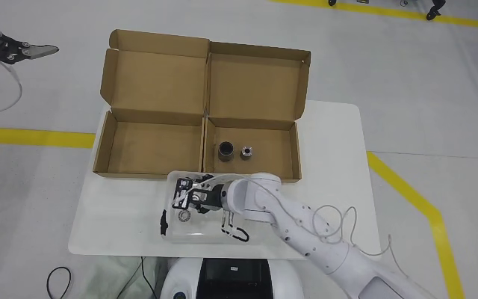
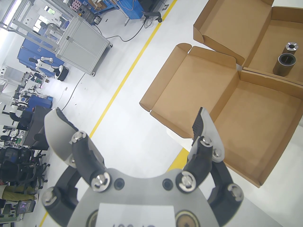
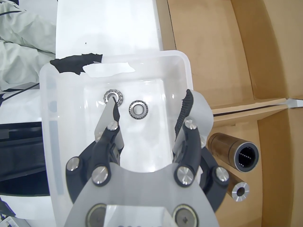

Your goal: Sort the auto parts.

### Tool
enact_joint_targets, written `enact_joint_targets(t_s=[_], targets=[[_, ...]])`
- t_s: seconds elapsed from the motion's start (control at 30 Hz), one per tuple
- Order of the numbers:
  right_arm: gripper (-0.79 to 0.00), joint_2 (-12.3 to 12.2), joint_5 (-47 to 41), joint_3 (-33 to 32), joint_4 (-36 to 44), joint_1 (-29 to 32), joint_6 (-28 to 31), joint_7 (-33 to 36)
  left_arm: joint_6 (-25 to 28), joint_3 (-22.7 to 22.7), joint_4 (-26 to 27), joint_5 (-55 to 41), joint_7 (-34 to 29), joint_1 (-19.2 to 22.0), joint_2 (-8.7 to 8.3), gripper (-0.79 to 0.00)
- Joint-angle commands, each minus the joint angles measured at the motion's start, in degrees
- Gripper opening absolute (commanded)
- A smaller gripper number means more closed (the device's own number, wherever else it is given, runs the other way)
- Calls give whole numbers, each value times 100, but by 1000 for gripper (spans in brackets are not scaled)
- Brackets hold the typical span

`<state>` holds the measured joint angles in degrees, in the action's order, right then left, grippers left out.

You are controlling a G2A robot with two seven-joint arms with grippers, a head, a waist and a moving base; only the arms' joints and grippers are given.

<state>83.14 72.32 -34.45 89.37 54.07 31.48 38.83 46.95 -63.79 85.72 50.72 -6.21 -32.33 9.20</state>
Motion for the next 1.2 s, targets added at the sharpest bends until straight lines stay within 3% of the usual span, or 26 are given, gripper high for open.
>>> enact_joint_targets(t_s=[0.0, 0.67, 0.7, 0.97, 1.17], targets=[[-283, 6, 14, 15, -20, -19, 15, -2, 0, 0, 0, 0, 0, 0, 0, 0], [-283, 6, 14, 15, -20, -19, 15, -2, 0, 0, 0, 0, 0, 0, 0, 0], [-326, 6, 17, 21, -22, -2, 8, -22, 0, 0, 0, 0, 0, 0, 0, 0], [-339, 37, 195, 230, -189, 126, 79, -218, 0, 0, 0, 0, 0, 0, 0, 0], [-385, 77, 244, 327, -360, 138, -32, 42, 0, 0, 0, 0, 0, 0, 0, 0]])
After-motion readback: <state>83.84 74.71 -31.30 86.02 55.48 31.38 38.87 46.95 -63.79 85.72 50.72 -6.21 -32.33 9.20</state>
